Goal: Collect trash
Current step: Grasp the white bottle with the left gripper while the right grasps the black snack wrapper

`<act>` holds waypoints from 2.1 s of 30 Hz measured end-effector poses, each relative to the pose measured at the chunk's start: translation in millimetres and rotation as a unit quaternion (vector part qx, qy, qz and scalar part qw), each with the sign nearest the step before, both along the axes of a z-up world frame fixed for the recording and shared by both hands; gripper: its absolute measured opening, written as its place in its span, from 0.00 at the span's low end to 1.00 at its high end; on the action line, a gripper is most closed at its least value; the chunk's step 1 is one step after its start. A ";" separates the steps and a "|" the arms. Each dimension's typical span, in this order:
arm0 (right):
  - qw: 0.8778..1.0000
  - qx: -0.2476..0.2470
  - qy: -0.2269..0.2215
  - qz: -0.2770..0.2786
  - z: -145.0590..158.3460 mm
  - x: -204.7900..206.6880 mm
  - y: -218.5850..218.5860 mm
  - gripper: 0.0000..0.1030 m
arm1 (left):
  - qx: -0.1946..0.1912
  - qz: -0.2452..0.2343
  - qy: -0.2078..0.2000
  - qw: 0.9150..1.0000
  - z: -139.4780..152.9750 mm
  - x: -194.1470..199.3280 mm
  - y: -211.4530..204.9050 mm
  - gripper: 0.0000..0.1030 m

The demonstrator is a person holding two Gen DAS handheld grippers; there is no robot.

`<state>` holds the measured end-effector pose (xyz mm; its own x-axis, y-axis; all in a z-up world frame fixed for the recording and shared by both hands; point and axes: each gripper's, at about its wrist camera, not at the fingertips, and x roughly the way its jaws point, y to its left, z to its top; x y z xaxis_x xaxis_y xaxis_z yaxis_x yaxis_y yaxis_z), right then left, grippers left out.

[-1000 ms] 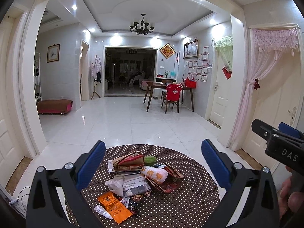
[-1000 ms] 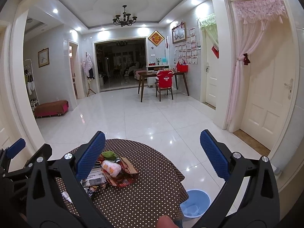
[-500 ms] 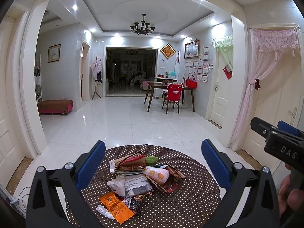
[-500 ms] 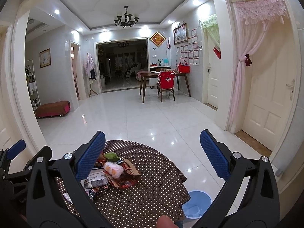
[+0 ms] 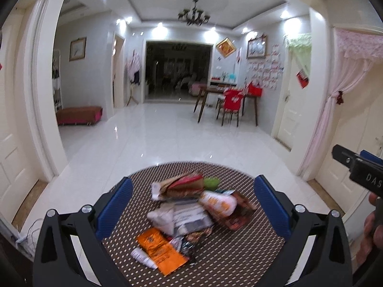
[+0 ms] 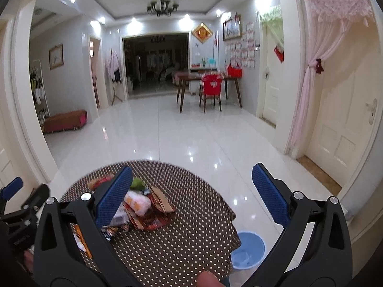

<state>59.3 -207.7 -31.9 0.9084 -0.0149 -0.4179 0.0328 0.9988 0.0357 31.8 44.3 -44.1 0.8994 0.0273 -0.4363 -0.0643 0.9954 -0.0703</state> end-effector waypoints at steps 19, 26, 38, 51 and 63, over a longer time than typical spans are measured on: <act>0.967 0.016 0.206 0.146 -145.1 72.8 73.7 0.95 | 0.014 0.053 0.160 0.986 -130.5 23.7 77.5 0.96; 0.938 0.025 0.264 0.225 -187.7 77.6 135.0 0.93 | -0.002 0.083 0.199 0.976 -163.1 12.2 104.1 0.96; 0.926 0.005 0.287 0.246 -218.4 90.2 168.0 0.39 | -0.009 0.079 0.226 0.971 -185.0 26.8 106.4 0.96; 0.925 0.064 0.290 0.236 -215.7 78.4 120.9 0.61 | -0.030 0.056 0.255 0.965 -198.0 43.1 94.4 0.65; 0.925 -0.060 0.261 0.269 -230.1 61.7 158.0 0.27 | -0.040 0.050 0.247 0.967 -195.8 46.8 104.1 0.37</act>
